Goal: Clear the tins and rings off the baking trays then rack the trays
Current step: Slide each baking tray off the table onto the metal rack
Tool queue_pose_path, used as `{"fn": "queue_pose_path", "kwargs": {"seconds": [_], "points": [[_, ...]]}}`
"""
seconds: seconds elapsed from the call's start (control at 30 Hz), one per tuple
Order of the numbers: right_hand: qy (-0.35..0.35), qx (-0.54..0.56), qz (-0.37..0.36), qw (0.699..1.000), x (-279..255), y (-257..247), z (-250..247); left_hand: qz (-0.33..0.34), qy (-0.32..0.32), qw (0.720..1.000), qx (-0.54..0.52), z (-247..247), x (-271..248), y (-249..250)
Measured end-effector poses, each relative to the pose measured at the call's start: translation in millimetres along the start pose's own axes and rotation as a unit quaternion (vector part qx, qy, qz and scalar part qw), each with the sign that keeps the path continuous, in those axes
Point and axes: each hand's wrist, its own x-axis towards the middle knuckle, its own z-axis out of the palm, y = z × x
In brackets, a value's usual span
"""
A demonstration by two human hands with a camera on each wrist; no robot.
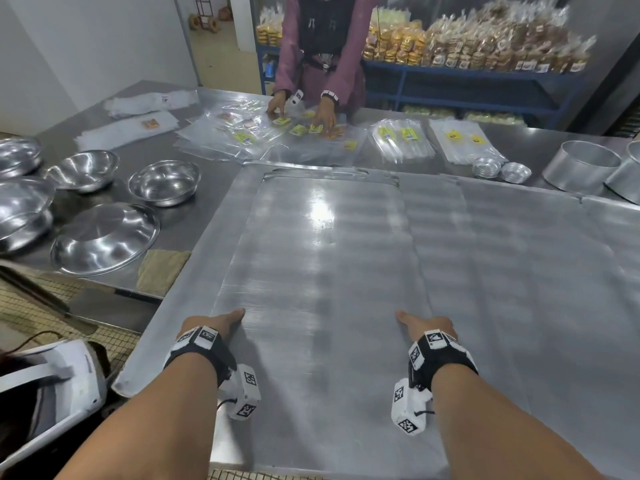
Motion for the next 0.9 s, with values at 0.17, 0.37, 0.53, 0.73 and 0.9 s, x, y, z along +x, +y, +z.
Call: {"fn": "queue_pose_path", "kwargs": {"seconds": [0.17, 0.37, 0.53, 0.73, 0.9], "points": [[-0.010, 0.057, 0.034, 0.998, 13.3, 4.6, 3.4, 0.033, -0.014, 0.999, 0.036, 8.4, 14.9, 9.5], [-0.018, 0.114, 0.059, 0.992, 15.8, 3.2, -5.5, -0.020, 0.025, 0.994, -0.105, 9.6, 6.0, 12.5], [0.003, 0.135, 0.060, 0.989, 7.6, 6.5, -8.3, 0.030, 0.030, 0.989, -0.139, 3.0, 6.8, 21.0], [0.029, 0.152, 0.084, 0.984, -21.7, 33.3, -12.0, 0.139, 0.013, 0.985, -0.104, -12.7, 5.1, 32.8], [0.058, 0.164, 0.108, 0.979, -48.5, 57.2, -29.1, 0.146, -0.030, 0.983, -0.106, -13.7, -4.0, 42.6]]}}
